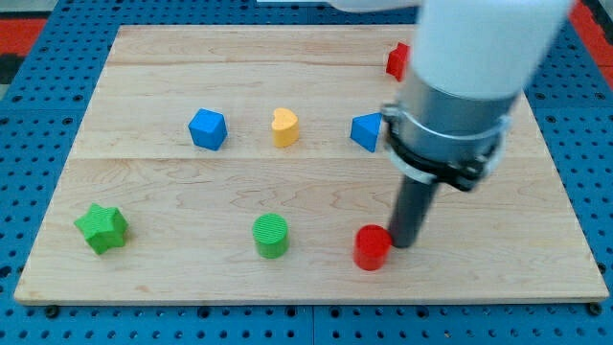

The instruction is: Place your arm to bottom of the red circle

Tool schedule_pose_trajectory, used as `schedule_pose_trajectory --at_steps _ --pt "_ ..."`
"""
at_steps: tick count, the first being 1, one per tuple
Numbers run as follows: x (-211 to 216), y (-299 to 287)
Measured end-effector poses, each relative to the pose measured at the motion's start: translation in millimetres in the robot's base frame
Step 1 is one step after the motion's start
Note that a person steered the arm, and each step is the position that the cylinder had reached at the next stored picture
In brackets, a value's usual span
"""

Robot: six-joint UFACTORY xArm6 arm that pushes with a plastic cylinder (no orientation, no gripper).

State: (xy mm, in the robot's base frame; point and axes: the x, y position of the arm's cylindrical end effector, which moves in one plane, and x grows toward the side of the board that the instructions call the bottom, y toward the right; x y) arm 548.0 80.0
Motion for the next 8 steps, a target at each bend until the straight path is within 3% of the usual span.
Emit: schedule_pose_trajectory --at_steps 1,2,3,4,8 --pt "-10.8 -29.6" --pt "-5.9 -6.5" --pt "4.3 22.9" --pt "55.1 22.9" --pt "70.9 -13.4"
